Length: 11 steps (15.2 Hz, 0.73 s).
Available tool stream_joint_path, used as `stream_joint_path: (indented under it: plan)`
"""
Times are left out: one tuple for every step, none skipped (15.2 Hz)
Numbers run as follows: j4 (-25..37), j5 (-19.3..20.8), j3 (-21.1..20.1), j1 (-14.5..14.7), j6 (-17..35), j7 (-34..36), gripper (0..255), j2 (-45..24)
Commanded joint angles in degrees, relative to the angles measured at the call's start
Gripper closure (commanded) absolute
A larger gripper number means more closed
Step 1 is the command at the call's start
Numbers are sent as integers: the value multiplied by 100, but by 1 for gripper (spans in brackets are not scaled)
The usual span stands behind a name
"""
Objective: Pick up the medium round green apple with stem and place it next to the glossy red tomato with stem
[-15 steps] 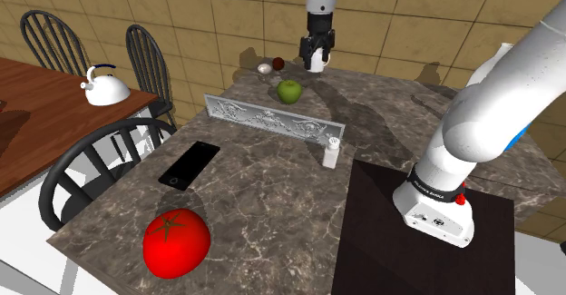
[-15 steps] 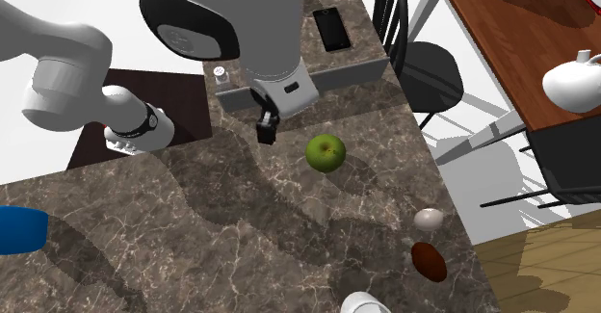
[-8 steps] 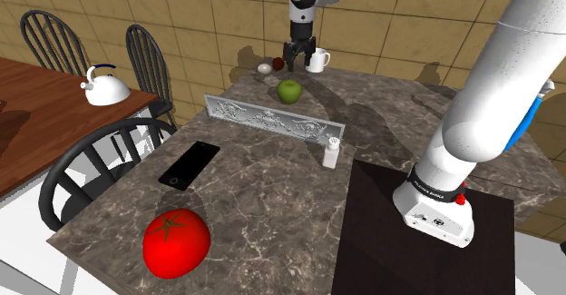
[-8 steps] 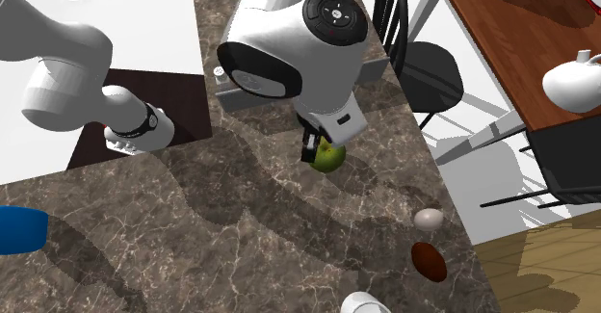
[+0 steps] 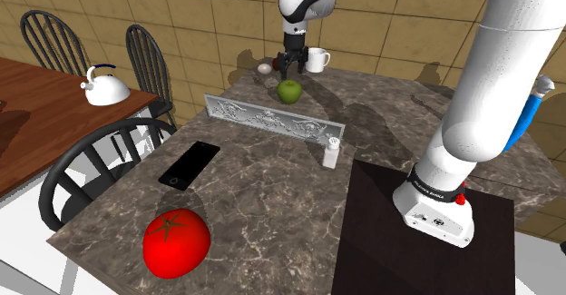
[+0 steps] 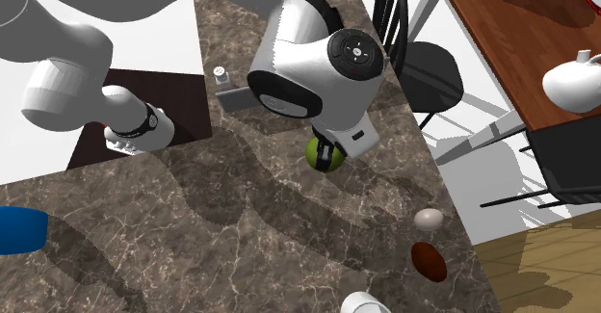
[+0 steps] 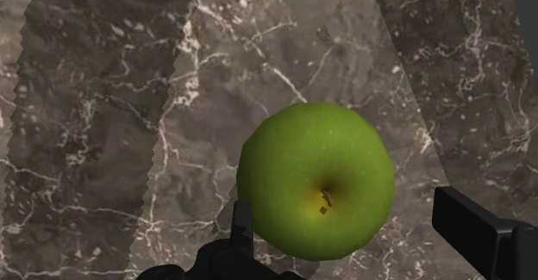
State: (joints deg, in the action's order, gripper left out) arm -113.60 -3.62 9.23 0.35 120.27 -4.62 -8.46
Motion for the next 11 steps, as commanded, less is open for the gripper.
stream_joint_path:
  plan:
    - [-87,-18,-6,3,155,-6,0,-65]
    - [-112,-23,-8,3,196,-9,0,-82]
    - [-110,-23,-8,3,196,-10,0,-83]
    - [-110,-23,-8,3,196,-10,0,-84]
    - [-110,-23,-8,3,196,-10,0,-84]
    - [-110,-23,-8,3,196,-10,0,-84]
    - [-110,-23,-8,3,196,-10,0,-84]
    - [-110,-23,-8,3,196,-10,0,-84]
    - [-108,-23,-8,2,194,-10,0,-85]
    - [-108,-23,-8,2,194,-10,255,-85]
    - [-108,-23,-8,2,194,-10,255,-85]
